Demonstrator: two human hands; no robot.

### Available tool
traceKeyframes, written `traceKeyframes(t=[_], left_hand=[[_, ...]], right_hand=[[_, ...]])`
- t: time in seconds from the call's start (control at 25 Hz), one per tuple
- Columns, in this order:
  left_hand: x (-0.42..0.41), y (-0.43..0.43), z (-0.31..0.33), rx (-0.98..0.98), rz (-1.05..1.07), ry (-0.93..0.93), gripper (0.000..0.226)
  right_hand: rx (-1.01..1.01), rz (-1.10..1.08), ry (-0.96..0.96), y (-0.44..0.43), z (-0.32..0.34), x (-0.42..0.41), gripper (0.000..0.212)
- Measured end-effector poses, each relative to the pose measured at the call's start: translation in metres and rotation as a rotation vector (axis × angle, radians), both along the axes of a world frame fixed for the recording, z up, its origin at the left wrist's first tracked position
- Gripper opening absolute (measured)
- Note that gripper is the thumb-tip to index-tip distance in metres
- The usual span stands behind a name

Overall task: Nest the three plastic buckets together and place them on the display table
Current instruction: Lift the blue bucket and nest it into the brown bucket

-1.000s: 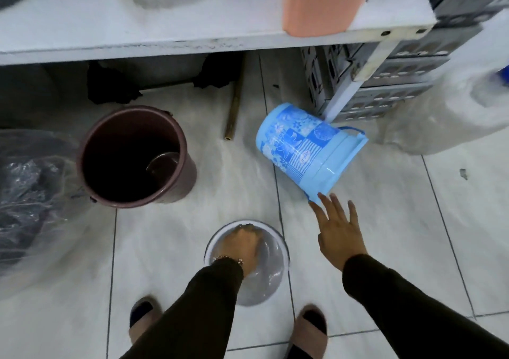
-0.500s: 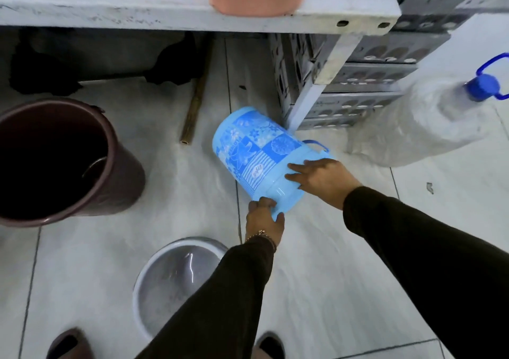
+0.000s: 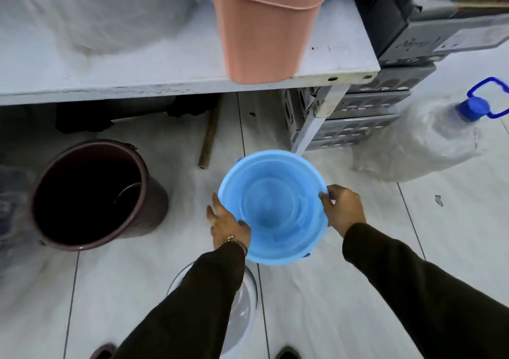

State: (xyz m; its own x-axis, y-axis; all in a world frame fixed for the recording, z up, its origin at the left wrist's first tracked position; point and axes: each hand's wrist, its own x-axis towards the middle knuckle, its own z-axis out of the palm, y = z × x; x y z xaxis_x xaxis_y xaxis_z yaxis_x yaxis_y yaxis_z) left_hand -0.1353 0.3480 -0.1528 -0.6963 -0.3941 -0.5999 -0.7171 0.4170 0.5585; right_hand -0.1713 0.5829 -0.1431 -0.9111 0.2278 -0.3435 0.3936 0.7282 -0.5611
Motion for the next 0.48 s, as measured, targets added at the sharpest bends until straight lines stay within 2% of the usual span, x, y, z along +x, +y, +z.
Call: traceKeyframes(t=[0.12,0.2,0.28,0.36,0.4,0.48], left_hand=[[0.007,-0.004,-0.01,0.195,-0.042,-0.027,0.062],[0.009,0.0,-0.011,0.31,0.051,-0.01,0.047],[0.007,0.004,-0.015,0.336,0.164,-0.045,0.051],[0.008,0.008,-0.022,0.395,0.276,-0.172,0.072],[0.01,0.01,-0.028,0.477,0.341,-0.256,0.082],[0.019,0.021,-0.025,0.686,0.424,-0.396,0.081]], right_hand=[[-0.186,-0.39,-0.171,0.006,-0.014,0.014,0.02],[-0.287,-0.55,-0.215,0.008,-0.017,0.023,0.027],[-0.338,-0.544,-0.233,0.008,-0.018,0.028,0.039],[-0.401,-0.519,-0.284,0.004,-0.018,0.03,0.044],[-0.438,-0.522,-0.311,0.002,-0.017,0.029,0.044],[-0.484,-0.543,-0.332,-0.001,-0.012,0.029,0.039]])
